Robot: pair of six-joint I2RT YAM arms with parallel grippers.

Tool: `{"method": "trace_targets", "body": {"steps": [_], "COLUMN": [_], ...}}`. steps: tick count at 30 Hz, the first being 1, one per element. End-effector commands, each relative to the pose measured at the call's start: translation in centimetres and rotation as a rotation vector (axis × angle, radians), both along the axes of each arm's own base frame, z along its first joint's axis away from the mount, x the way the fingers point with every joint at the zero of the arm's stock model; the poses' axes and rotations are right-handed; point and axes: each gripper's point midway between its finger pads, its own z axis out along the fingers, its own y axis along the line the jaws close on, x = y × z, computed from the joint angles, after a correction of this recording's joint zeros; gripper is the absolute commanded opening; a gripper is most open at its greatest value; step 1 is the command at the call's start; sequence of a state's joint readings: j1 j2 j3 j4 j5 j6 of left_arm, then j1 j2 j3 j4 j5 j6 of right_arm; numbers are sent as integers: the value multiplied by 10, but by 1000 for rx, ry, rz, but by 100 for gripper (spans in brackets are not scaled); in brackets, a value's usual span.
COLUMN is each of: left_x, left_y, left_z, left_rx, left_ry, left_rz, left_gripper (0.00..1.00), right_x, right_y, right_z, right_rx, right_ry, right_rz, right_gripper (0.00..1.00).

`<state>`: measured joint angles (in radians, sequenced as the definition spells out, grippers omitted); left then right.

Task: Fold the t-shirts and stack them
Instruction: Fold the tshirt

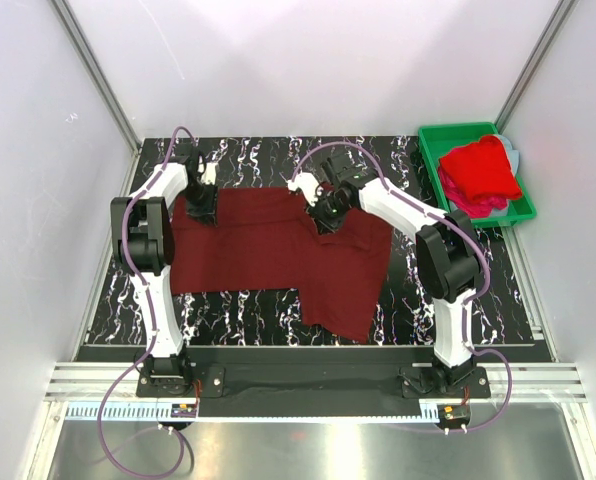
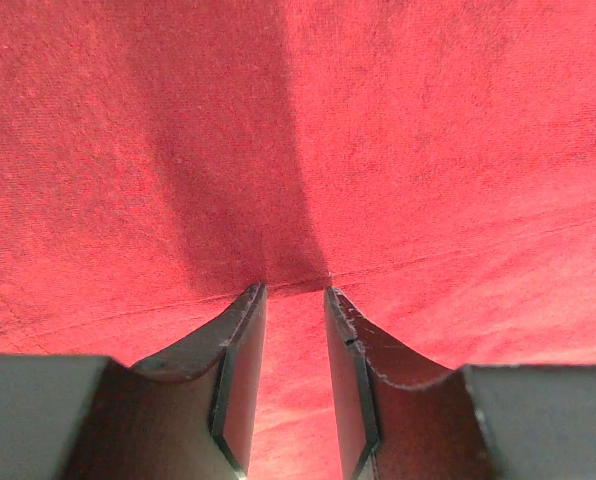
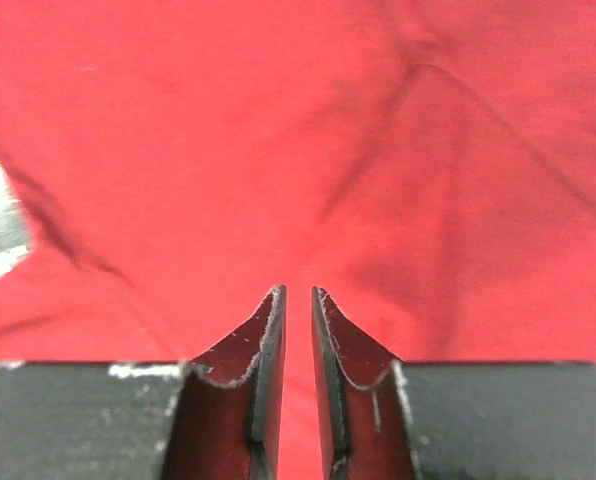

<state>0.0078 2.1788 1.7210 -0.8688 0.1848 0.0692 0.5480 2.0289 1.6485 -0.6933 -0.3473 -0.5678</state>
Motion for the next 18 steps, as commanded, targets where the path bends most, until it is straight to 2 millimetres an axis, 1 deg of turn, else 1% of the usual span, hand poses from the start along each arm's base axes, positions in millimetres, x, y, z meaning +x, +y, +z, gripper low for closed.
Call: {"method": "trace_targets", "body": {"steps": [1,8,11,12,13,18], "left_x": [6,6,6,6,6,5], "left_y": [-3,-3,-3,-3,-3,-2], "left_z": [28,27,27,26,26,26], "left_rx": [-11,-9,-11,-11,-11,-9], "left_ry": [-78,-76,-77,-75,-75,-72], "left_rz": [2,-1,1,0,0,2], "left_gripper": [35,35,35,35,35,35], "right_x": [-24,-28,-28,-28,-28,-18], "right_y": [17,28,32,32,34,33], "right_z": [7,-1,-7,-14,-16,-22], "right_rx": [64,77,78,71,70,48], "right_ry": [80,129,150,163,166,137], "right_rz": [57,65,64,60,62,49], "right_gripper": [23,22,22,22,22,21]}}
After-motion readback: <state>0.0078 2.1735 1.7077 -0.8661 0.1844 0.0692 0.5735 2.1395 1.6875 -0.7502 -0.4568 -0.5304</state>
